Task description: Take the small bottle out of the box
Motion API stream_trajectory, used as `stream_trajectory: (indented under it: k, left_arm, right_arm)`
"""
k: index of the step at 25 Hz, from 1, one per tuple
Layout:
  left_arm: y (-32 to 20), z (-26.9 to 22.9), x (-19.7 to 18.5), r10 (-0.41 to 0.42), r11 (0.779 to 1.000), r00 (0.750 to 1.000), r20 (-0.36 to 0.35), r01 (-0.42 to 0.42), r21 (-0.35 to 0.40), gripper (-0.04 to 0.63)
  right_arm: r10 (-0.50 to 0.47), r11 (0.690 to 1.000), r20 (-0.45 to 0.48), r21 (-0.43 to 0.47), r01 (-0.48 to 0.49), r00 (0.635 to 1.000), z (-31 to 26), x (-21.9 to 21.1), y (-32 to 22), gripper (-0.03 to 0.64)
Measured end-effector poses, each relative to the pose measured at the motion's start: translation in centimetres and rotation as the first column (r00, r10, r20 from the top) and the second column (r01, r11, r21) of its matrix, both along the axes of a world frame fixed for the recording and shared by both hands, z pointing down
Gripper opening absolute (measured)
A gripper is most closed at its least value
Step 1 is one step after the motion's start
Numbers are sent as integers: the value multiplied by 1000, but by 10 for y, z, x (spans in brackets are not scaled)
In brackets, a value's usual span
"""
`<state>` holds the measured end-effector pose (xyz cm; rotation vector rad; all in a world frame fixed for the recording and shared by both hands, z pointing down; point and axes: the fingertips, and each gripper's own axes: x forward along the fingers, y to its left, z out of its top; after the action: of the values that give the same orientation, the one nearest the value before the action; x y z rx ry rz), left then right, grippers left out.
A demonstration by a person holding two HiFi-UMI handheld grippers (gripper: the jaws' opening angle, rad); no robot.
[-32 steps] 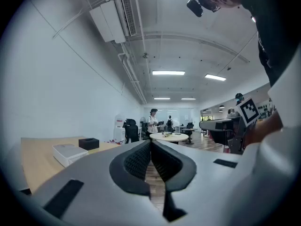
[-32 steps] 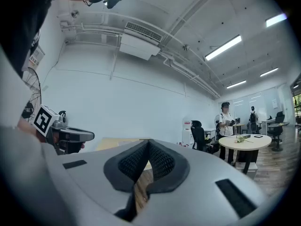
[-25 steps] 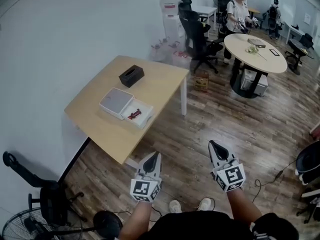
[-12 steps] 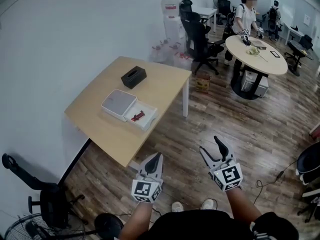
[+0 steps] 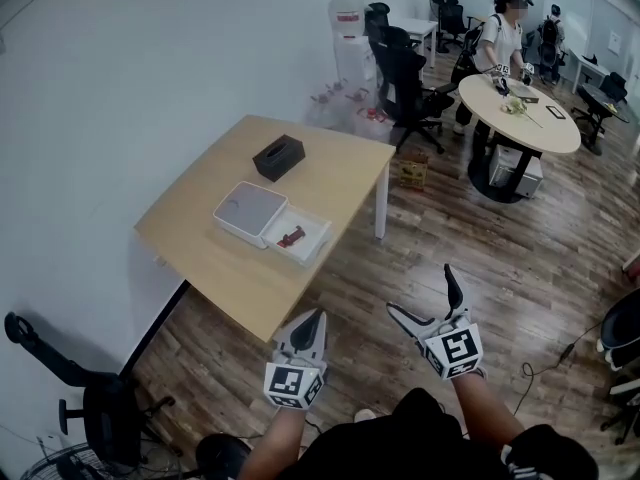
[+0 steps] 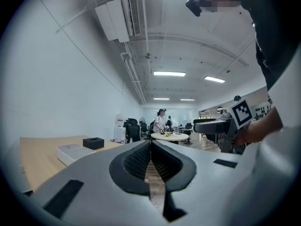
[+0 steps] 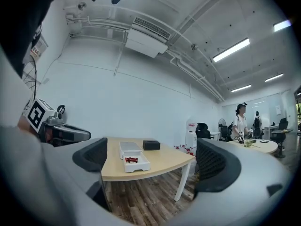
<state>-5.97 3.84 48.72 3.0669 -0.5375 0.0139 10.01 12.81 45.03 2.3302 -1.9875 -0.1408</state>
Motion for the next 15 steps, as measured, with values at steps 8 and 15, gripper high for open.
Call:
stream_trajectory:
  k: [8, 15]
  left_arm:
    - [-34, 12, -3, -59, 998, 998, 16, 60, -13, 9]
    - [-72, 18, 22, -121, 992, 991, 51, 122, -12, 9]
  right_arm:
    - [-55, 998, 23, -35, 56, 998, 15, 4, -39, 575]
    - [-144, 988, 25, -58, 145, 989, 26, 34, -94, 575]
